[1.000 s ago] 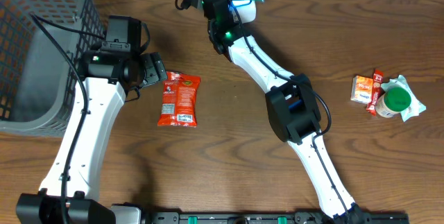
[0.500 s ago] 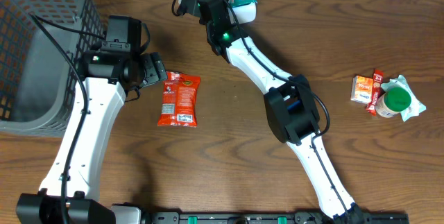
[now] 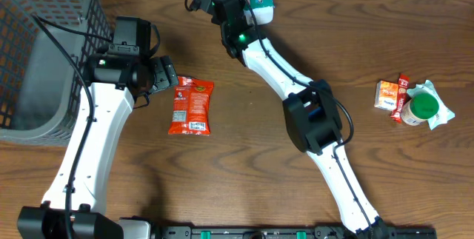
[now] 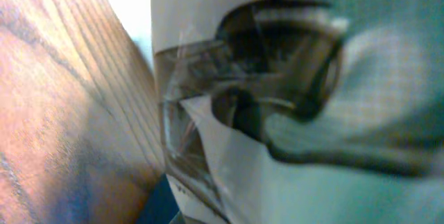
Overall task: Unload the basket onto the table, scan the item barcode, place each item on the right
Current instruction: 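Hold the green glove packet in front of the white scanner, then carry the glove packet right and set it down beside the jar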
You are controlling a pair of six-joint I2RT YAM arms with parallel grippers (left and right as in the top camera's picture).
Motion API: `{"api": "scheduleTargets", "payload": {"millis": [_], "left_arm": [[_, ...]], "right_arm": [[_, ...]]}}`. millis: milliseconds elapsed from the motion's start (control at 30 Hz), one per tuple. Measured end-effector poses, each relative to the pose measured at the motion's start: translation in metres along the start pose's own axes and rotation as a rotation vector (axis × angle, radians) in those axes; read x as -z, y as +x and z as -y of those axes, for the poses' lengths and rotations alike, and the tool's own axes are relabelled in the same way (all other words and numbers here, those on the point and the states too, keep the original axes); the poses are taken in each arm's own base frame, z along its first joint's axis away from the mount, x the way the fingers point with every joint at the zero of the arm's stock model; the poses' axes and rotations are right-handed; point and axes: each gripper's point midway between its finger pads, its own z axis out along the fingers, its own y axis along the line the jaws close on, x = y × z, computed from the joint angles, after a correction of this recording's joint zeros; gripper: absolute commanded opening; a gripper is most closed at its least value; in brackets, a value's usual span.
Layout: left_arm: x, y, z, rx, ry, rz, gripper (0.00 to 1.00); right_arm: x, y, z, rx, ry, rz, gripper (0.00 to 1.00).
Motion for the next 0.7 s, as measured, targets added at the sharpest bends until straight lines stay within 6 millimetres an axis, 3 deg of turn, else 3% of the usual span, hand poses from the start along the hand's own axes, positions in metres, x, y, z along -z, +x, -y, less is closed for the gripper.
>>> {"api": "scheduleTargets", "payload": {"millis": [100, 200, 300, 433, 500, 533, 567, 700], "left_arm": [[0.0, 0.0, 0.0, 0.0, 0.0, 0.0, 0.94], [0.0, 0.0, 0.0, 0.0, 0.0, 0.0, 0.94], [0.0, 0.0, 0.0, 0.0, 0.0, -0.001, 0.94], [0.0, 0.001, 0.0, 0.0, -0.001, -0.002, 0.94], [0.0, 0.001, 0.0, 0.0, -0.001, -0.002, 0.94], [0.0, 0.001, 0.0, 0.0, -0.001, -0.002, 0.94], [0.0, 0.001, 0.0, -0.001, -0.001, -0.002, 0.94], [-0.001, 0.001, 0.0, 0.0, -0.001, -0.002, 0.94]], "right_arm": [[0.012, -0.005, 0.017, -0.064, -0.015, -0.008, 0.01], [0.034, -0.013, 0.046, -0.125, -0.027, -0.016, 0.01], [0.07, -0.026, 0.089, -0.189, -0.027, -0.014, 0.01], [0.138, -0.034, 0.143, -0.273, -0.054, -0.04, 0.01], [0.175, -0.028, 0.161, -0.316, -0.085, -0.078, 0.02], [0.179, -0.026, 0.16, -0.316, -0.095, -0.085, 0.02], [0.204, -0.02, 0.169, -0.352, -0.117, -0.116, 0.02], [0.259, 0.022, 0.165, -0.435, -0.214, -0.292, 0.02]]}}
